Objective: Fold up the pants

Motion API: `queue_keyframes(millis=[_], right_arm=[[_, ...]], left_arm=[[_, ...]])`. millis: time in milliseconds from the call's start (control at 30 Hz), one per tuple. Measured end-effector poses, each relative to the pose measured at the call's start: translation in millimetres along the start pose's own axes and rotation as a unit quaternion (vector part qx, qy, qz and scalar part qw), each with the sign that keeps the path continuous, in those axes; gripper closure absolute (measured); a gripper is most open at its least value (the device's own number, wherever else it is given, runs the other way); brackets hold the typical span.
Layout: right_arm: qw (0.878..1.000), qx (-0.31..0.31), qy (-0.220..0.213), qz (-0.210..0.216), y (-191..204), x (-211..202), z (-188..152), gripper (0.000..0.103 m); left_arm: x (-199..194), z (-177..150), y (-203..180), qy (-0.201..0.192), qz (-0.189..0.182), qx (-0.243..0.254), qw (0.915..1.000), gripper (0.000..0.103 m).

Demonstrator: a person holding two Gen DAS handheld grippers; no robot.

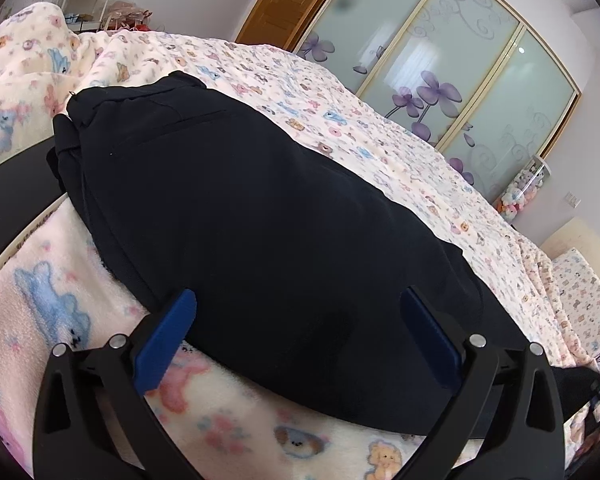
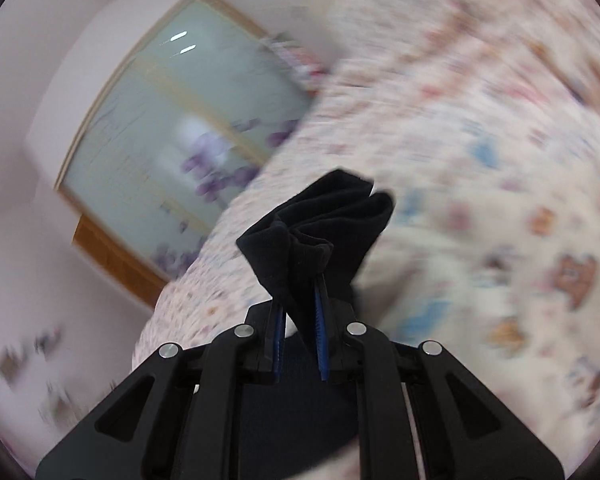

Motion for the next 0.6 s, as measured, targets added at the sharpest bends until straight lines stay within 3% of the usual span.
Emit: queue_keyframes(millis=[100,233,300,367,433,600], right_arm=[[0.996,-0.072,0.032,0.044,63.1,20.3,-23.7,0.089],[0.966,-0.198,0.134,0.1,154.5,68.6,-105.6,0.089],[0.948,-0.222,0.199,0.11,171.9,95.8,-152.3,0.09],[0.929,-0.234,0.271,0.095,172.4,126.2,-203.3,0.09],[0.917,-0.233,0.315,0.073,164.9,145.2,-237.1,0.09],[0.923,-0.246,0.284,0.085,181.4,139.7,-236.1,0.089]], left_arm=[[0.2,-0.2,-1.0,0.0,0.004,0.002,1.0,0.002],[0.6,0.1,-1.7,-0.001,0.007,0.004,1.0,0.002],[1.0,0.2,-1.4,-0.001,0.006,0.005,1.0,0.002],[1.3,0.9,-0.9,-0.001,0.005,0.004,1.0,0.002],[1.1,0.9,-0.6,-0.002,0.004,0.004,1.0,0.002],[0.9,2.4,3.8,-0.002,-0.01,-0.003,0.9999,0.002]])
Point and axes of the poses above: each gripper's, at about its wrist camera, not at the fingertips, and x roughly the way its jaws point, y to its left, z to its top, the point moved 3 cm from there along x, roughly the way its jaws point, and after that the axes turned 10 degrees about z, right-handed, at the moved point
